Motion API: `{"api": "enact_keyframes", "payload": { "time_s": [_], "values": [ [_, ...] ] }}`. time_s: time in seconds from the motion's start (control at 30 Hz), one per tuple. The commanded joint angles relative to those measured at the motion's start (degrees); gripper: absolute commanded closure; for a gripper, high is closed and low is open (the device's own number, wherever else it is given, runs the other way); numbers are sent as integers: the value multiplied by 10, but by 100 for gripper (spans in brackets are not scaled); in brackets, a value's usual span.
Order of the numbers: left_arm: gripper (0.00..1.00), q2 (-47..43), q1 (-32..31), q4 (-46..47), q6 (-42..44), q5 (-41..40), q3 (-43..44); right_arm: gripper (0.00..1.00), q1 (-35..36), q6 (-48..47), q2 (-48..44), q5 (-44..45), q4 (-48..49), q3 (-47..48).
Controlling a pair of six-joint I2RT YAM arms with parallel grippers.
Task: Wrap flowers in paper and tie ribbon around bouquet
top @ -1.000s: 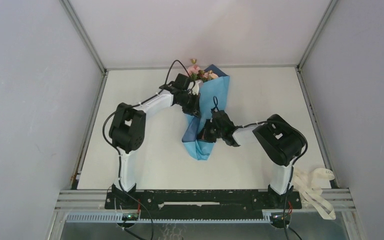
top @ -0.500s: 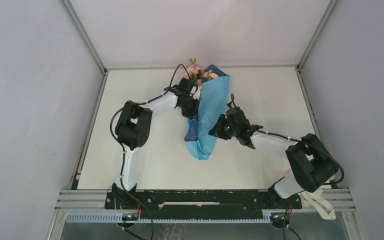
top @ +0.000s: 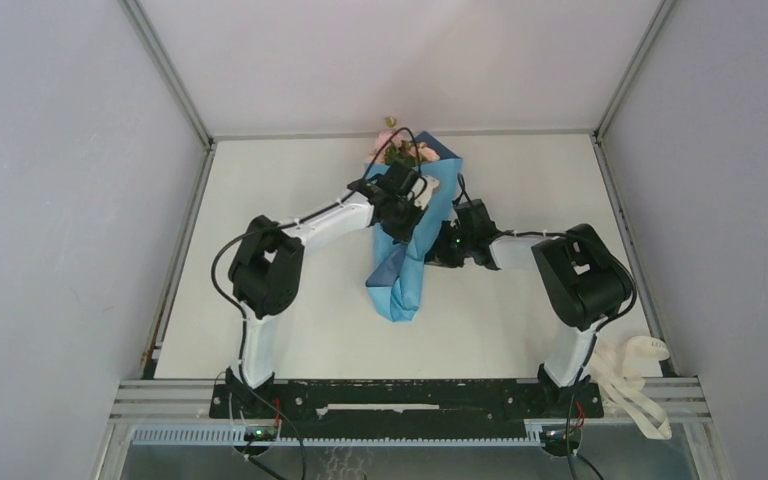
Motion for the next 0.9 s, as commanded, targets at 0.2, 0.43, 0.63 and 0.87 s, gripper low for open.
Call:
{"api": "enact_keyframes", "payload": {
  "time_s": [0.2,0.43,0.63,0.87],
  "values": [
    [100,16,-51,-14,89,-92,27,88,-7,95,-21,-80,126,-66],
    [98,12,-102,44,199,-210,-36,84,-58,68,-88,-84,83,-81],
    [98,16,-137,76,231,-282,-69,81,-145,-2,-140,-76,13,-36],
    [97,31,-149,76,242,-330,-62,67,-174,-109,-59,-130,-119,161]
  ]
}}
